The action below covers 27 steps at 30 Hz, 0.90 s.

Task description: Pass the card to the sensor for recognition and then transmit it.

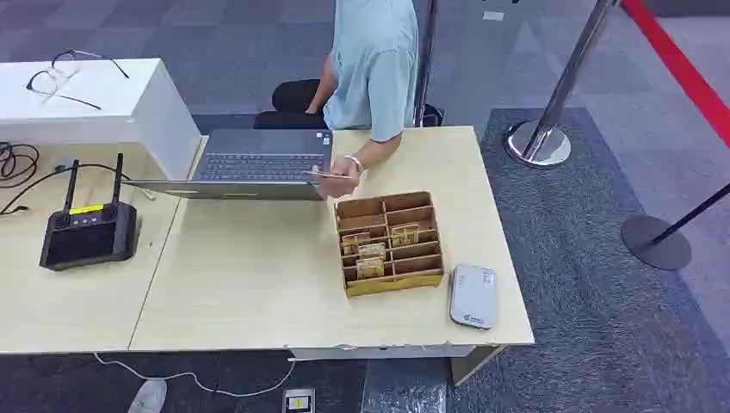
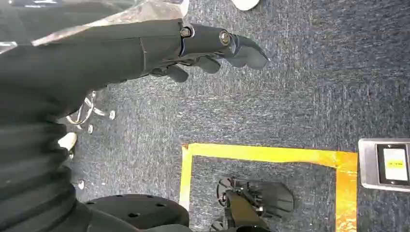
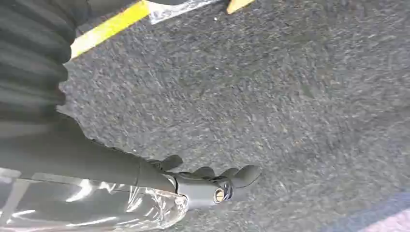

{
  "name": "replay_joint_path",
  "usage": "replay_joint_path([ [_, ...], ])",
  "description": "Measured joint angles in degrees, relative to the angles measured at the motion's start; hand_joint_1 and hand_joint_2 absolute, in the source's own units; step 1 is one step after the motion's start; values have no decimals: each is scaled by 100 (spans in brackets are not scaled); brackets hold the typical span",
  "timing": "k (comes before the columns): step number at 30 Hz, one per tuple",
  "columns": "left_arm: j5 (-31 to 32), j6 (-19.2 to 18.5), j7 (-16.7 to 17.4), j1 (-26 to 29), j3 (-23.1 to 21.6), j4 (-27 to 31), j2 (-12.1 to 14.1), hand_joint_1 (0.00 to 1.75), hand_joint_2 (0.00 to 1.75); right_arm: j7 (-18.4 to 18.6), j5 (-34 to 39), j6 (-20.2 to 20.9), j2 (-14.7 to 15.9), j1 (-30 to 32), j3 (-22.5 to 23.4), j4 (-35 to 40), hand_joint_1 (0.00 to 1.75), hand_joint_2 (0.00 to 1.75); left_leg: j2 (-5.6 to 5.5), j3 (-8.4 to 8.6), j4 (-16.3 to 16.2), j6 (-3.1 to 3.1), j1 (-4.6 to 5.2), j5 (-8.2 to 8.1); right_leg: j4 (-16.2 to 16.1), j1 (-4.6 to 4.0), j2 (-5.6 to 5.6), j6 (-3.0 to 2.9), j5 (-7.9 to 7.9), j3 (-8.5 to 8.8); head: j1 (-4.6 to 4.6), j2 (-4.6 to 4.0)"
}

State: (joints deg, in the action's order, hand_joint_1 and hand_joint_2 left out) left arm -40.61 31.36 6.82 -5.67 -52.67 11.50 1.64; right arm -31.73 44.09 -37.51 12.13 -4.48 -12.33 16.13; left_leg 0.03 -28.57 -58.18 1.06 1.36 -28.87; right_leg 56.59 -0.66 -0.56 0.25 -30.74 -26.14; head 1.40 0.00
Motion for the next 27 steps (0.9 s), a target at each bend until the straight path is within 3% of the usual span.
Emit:
replay_joint_path([
  [6, 2, -9, -2, -15, -35, 0, -2, 0, 175, -394, -467, -243, 98, 43, 122, 291, 0, 175, -1, -1, 1, 0, 0, 0, 0, 0, 0, 0, 0, 1, 4, 0],
  [9, -2, -11, -2, -16, -81, 0, -2, 0, 175, -365, -1542, -249, 125, 8, 349, 365, 0, 175, -1, 0, 0, 0, 0, 0, 0, 0, 0, 0, 0, 1, 0, 0],
  [12, -13, -11, -15, -21, -101, 0, -7, 0, 175, -236, -2151, -251, 114, 8, 654, 468, 0, 175, -4, 0, -1, 0, 0, 0, 0, 0, -3, 0, 0, 1, 0, 0],
  [16, -31, -4, -37, -21, -122, 0, -9, 0, 175, 372, -3170, -247, 41, 136, 1074, 636, 0, 175, -3, -1, 0, 1, 0, 0, 0, 0, -3, 0, 0, 1, 0, 0],
  [23, -81, 0, -13, -27, -133, 0, -33, 0, 175, 472, -2844, 11, -188, 236, 1659, 660, 0, 175, -1, -2, 2, 1, -1, -1, 0, -1, -1, 0, -1, -3, 0, 0],
  [27, -107, 2, 2, -27, -136, 0, -44, 0, 175, 450, -2340, 411, -282, 213, 1934, 638, 0, 175, -1, -2, 2, 1, -1, -1, 0, -1, -2, 0, -1, -3, 2, 0],
])
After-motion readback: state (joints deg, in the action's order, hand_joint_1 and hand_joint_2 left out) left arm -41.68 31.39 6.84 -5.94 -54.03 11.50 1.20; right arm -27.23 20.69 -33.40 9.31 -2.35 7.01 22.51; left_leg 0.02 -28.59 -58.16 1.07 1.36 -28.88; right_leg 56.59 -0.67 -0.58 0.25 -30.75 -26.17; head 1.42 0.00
